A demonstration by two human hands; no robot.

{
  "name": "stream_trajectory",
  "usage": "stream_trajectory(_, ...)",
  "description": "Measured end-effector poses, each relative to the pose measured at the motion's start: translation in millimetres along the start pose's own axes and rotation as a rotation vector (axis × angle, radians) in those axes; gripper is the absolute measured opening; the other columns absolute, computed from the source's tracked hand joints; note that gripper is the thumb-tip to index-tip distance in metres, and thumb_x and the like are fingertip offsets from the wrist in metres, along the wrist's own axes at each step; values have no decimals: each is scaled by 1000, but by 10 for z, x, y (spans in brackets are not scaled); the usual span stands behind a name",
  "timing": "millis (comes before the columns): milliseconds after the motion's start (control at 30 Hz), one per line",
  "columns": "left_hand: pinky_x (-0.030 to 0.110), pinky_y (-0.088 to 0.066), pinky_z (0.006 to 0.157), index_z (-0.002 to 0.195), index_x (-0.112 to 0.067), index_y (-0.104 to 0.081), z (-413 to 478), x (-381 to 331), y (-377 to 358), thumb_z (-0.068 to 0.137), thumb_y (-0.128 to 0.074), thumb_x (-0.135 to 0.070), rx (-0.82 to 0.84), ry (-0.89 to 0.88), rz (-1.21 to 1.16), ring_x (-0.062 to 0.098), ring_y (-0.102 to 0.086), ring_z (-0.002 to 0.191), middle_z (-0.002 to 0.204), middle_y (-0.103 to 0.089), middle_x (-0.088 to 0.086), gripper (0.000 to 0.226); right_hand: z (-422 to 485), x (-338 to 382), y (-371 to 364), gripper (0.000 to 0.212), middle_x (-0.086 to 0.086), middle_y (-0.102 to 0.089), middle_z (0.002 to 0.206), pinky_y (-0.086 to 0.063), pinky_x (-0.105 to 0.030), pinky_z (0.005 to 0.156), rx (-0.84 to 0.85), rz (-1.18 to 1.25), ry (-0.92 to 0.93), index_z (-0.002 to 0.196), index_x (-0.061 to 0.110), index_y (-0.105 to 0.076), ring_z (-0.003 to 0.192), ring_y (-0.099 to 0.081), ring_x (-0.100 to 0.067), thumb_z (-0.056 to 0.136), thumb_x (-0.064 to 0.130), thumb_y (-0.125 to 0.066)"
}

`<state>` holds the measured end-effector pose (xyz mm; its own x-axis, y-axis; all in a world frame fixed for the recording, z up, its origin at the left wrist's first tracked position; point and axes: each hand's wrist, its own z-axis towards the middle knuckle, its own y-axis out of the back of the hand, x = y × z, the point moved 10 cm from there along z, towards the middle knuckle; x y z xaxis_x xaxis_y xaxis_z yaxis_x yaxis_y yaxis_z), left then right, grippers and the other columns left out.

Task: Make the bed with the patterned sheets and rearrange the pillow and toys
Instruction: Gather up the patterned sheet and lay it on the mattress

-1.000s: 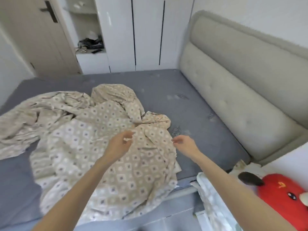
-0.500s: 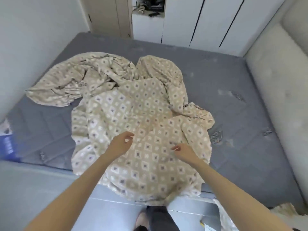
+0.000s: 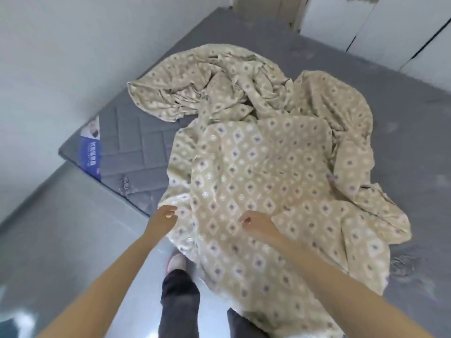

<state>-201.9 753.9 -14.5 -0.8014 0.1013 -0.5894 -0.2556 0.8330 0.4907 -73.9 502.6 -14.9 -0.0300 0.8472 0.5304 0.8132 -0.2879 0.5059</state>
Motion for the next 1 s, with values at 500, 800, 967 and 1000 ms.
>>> stream_trajectory(500, 32, -45, 69, 114, 2, -58, 2121, 1172, 91, 83, -63, -2, 283, 278, 139, 31, -59, 87, 95, -62, 18, 32, 1718, 680, -1529, 43, -15, -30, 142, -29, -43, 108, 41, -43, -191, 137, 31, -43, 135, -31, -36, 95, 24, -39)
stream_trajectory(800, 38, -46, 97, 121, 2, -56, 2273, 1252, -97, 92, -57, -18, 388, 287, 361, 33, -53, 117, 122, -57, 16, 36, 1827, 520, -1441, 50, -10, -50, 141, -39, -26, 95, -95, 167, -351, 143, 22, -43, 126, -48, -27, 94, 19, -50)
stream_trajectory(967, 25, -31, 60, 87, -10, -40, 2085, 798, 208, 96, -45, -13, 271, 34, 232, 19, -44, 76, 78, -43, 2, 11, 1413, 677, -785, 24, -1, -72, 107, -35, -11, 59, -460, 299, -357, 108, 19, -73, 84, -64, -13, 90, 18, -58)
stream_trajectory(1000, 21, -31, 56, 86, -12, -40, 2017, 666, 272, 97, -44, -15, 261, -32, 240, 14, -43, 69, 76, -45, 1, 12, 1333, 738, -659, 22, 1, -73, 103, -35, -8, 55, -493, 314, -348, 103, 19, -75, 74, -61, -8, 89, 18, -59)
